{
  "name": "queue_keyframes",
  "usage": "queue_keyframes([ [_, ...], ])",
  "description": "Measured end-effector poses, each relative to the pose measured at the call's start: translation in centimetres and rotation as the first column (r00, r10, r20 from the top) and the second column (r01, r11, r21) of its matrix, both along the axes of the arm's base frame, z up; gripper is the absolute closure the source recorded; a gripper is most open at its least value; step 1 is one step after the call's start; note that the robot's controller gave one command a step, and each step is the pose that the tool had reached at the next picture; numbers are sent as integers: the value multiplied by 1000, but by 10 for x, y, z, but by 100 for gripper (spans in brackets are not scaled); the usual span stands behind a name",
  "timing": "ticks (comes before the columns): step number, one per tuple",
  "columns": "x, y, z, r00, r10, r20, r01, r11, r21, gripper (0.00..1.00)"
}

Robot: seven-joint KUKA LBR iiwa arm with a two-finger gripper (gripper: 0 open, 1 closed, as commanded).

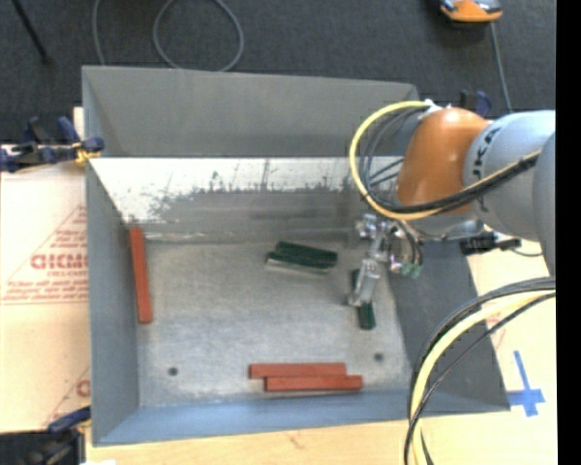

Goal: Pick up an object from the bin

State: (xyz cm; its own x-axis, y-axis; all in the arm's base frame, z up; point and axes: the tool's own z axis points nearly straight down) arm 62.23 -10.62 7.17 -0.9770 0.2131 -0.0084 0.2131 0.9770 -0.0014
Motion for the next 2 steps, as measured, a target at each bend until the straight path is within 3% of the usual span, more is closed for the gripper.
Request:
queue_keyframes([
  [1, 19, -40, 1, 999, -48, 0, 48, 999, 2, 0],
  [2, -59, -54, -1, 999, -34, -9, 34, 999, 1, 0],
])
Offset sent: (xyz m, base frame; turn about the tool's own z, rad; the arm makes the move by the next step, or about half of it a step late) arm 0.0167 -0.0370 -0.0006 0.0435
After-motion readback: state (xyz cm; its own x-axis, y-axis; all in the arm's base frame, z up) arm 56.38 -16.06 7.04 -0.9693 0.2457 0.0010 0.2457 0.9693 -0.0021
